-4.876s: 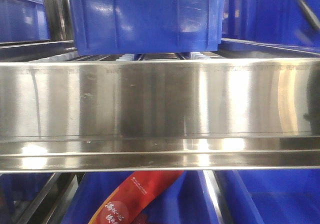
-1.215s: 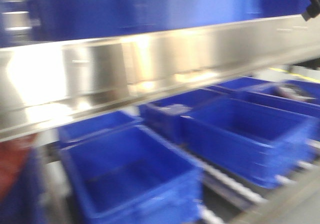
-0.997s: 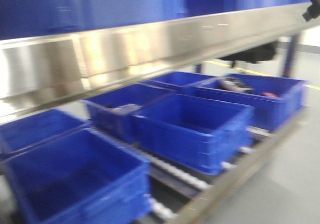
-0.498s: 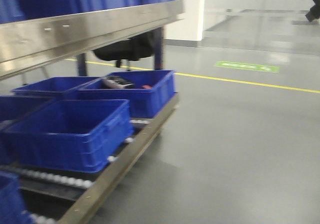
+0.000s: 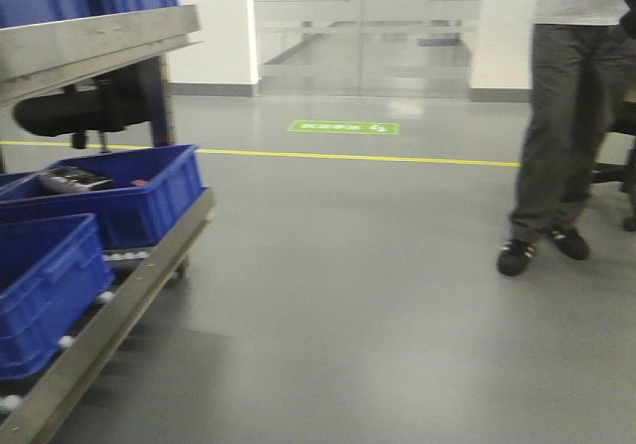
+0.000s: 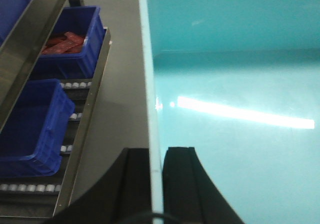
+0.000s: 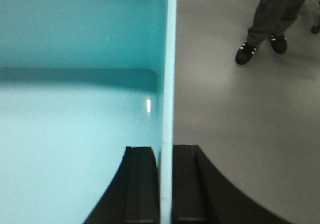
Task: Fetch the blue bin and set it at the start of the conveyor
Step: 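Hold the teal bin with both grippers while the base turns away from the shelf, then hold the teal bin with both grippers while driving up to the red conveyor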
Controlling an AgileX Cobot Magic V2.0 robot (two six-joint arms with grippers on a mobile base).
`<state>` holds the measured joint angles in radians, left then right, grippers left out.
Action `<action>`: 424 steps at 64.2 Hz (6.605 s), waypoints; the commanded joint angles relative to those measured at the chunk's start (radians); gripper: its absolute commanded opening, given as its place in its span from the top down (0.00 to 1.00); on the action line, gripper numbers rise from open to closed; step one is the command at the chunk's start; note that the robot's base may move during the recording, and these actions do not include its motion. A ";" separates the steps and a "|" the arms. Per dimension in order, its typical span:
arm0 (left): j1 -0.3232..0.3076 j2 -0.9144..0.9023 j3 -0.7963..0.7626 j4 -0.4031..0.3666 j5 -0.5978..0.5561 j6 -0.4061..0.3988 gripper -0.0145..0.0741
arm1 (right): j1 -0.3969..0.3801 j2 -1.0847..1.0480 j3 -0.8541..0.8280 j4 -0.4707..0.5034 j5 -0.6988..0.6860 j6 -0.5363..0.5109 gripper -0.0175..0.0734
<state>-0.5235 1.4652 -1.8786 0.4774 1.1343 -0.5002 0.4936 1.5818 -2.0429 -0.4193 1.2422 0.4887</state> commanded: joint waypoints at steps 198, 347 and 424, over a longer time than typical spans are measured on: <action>-0.011 -0.011 -0.011 0.003 -0.057 0.007 0.96 | 0.006 -0.009 -0.011 -0.004 -0.047 0.019 0.99; -0.011 -0.011 -0.011 0.007 -0.061 0.007 0.96 | 0.006 -0.009 -0.011 -0.004 -0.047 0.019 0.99; -0.011 -0.011 -0.011 0.007 -0.061 0.007 0.96 | 0.006 -0.009 -0.011 -0.004 -0.047 0.019 0.99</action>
<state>-0.5235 1.4629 -1.8801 0.4939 1.1233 -0.4977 0.4936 1.5818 -2.0429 -0.4175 1.2409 0.5102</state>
